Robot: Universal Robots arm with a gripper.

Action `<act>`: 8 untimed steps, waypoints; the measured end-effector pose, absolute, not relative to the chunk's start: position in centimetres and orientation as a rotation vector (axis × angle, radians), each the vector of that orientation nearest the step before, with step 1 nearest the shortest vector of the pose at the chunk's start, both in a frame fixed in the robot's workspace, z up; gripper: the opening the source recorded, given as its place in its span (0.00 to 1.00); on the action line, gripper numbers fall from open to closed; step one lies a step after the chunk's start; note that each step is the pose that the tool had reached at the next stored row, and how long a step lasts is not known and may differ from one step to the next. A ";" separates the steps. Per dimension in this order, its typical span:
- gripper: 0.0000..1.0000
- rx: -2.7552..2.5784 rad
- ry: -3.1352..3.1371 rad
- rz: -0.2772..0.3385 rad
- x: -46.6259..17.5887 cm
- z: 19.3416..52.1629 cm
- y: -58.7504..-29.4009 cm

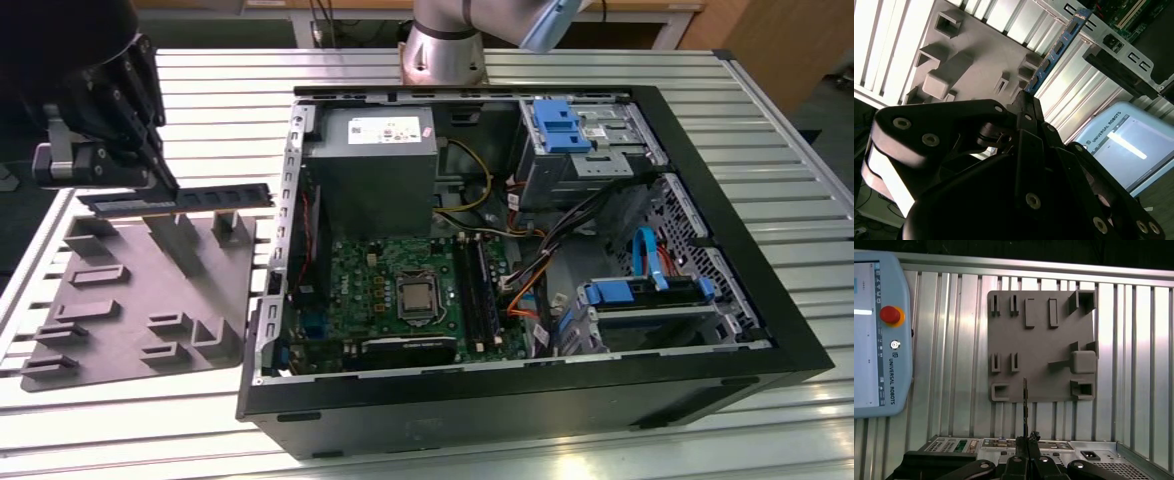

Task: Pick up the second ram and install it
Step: 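Pick up the second ram and move it above second insertion slot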

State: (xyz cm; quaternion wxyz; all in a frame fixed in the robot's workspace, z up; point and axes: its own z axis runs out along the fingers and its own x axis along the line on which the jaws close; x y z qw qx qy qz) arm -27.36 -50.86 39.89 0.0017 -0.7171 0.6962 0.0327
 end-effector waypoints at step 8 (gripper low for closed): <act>0.12 -2.250 2.185 0.103 -27.2 39.9 -50.9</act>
